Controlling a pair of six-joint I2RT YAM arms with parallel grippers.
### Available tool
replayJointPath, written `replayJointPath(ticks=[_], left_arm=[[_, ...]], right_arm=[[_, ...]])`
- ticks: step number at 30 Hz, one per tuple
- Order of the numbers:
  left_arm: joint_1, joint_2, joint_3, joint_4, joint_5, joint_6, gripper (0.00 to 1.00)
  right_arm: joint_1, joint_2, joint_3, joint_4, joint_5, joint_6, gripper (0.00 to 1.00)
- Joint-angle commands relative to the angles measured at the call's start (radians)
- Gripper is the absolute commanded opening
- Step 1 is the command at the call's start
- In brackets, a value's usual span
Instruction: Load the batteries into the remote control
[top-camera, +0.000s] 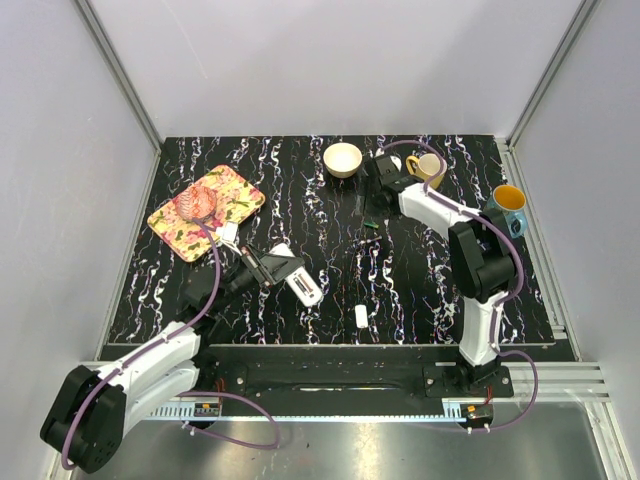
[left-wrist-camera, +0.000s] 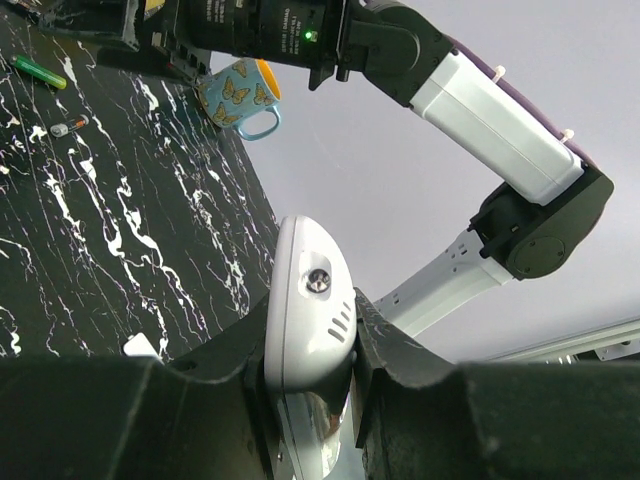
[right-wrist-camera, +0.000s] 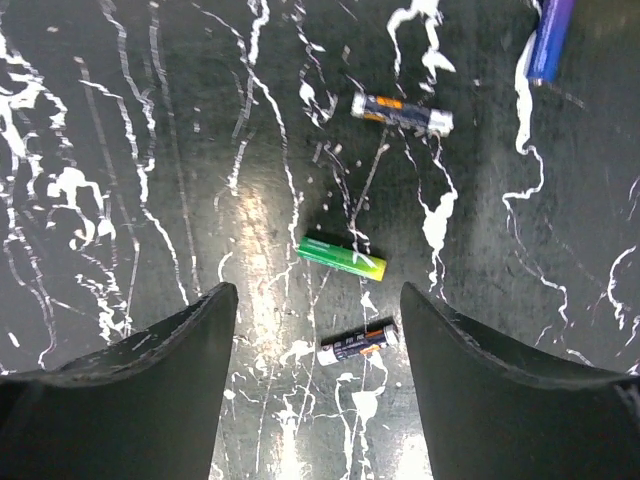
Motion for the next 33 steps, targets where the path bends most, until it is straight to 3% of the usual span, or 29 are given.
replayJointPath(ticks=[1,11,33], left_arm=[[0.004,-0.011,0.012,0.037,-0.004,-0.007,0.0],[0.004,-0.011,0.02,0.025,-0.008,-0.016,0.0],[0.004,-0.022,0.009,0.002,-0.025,-0.012,0.0]], right_arm=[[-0.001,0.03,0.008,-0.053,0.062,0.139,0.74],[-0.001,0.11,0.039,-0.059,0.067,0.201,0.77],[0.036,0.186,0.062,-0.084,0.116,0.15,0.63]])
